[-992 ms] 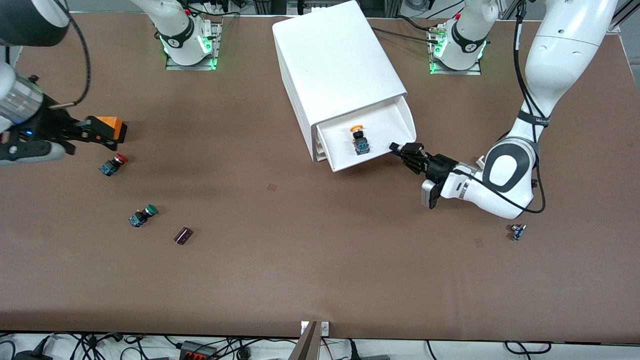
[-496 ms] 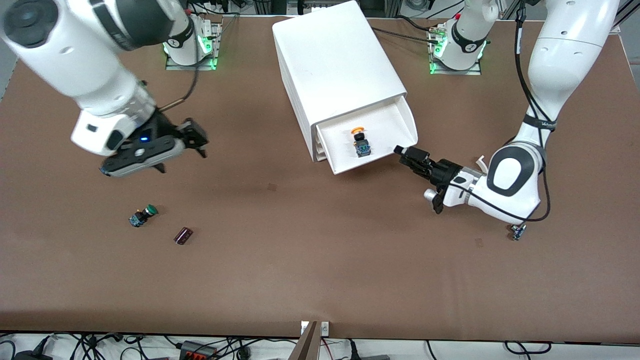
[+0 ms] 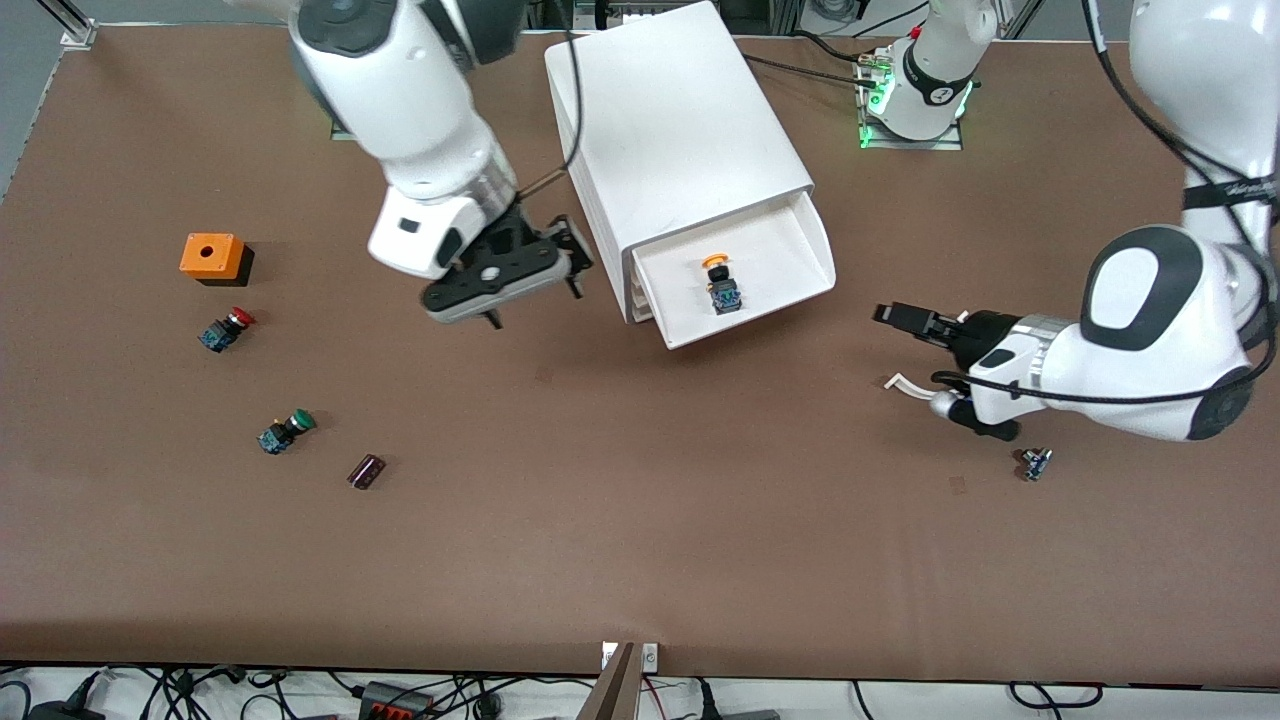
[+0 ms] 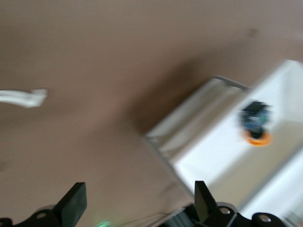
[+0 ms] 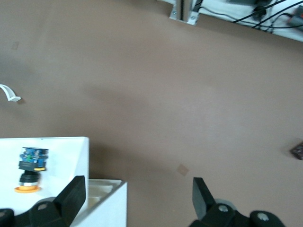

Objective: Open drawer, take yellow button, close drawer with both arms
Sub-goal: 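Grasp the orange button in the drawer while the left gripper withdraws, then lift the orange button out of the drawer with the right gripper, then carry the button toward the table while the left gripper pushes the drawer, then lower the button onto the table and open the right gripper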

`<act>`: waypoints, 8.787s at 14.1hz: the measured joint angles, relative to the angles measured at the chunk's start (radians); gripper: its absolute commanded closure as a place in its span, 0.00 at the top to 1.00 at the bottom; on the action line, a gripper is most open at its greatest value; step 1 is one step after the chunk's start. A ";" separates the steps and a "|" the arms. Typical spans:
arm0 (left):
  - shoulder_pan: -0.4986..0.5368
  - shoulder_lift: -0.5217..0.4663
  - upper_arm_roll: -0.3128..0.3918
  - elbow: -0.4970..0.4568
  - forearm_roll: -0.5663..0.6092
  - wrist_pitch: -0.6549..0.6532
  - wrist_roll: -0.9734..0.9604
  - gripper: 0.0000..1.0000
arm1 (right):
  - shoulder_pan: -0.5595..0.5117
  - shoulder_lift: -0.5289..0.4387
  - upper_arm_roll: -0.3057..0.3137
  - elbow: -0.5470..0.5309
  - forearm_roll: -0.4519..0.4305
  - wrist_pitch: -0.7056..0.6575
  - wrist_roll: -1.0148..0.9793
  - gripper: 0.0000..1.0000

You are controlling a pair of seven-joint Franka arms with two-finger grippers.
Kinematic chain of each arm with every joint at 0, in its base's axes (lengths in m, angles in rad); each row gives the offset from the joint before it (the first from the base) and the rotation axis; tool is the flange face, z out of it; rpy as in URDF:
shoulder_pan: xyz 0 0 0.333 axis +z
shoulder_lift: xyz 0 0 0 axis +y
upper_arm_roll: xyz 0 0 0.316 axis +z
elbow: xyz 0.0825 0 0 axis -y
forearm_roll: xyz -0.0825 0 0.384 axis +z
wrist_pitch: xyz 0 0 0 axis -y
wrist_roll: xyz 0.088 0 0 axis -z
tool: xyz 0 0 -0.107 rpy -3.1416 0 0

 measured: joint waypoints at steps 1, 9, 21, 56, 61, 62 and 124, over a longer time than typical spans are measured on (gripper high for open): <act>-0.001 -0.008 -0.001 0.014 0.079 0.000 -0.013 1.00 | 0.028 0.023 0.000 0.018 0.000 0.000 0.024 1.00; -0.013 -0.105 -0.004 0.202 0.345 -0.068 -0.040 1.00 | 0.257 0.228 -0.007 0.177 -0.065 0.001 0.294 1.00; -0.171 -0.419 0.196 -0.249 0.274 0.329 -0.096 1.00 | 0.275 0.354 -0.012 0.251 -0.066 0.090 0.332 0.93; -0.170 -0.368 0.202 -0.275 0.268 0.277 -0.233 1.00 | 0.188 0.271 -0.044 0.335 -0.069 -0.131 0.287 0.00; -0.218 -0.247 0.163 -0.276 0.143 0.394 -0.313 1.00 | -0.018 0.236 -0.068 0.331 -0.067 -0.278 0.145 0.00; -0.238 -0.220 0.155 -0.275 0.136 0.419 -0.317 1.00 | -0.057 0.236 -0.068 0.320 -0.067 -0.319 0.108 0.00; -0.069 -0.464 0.062 -0.306 0.332 0.324 -0.094 1.00 | -0.407 -0.195 -0.283 -0.145 -0.009 -0.201 -0.285 1.00</act>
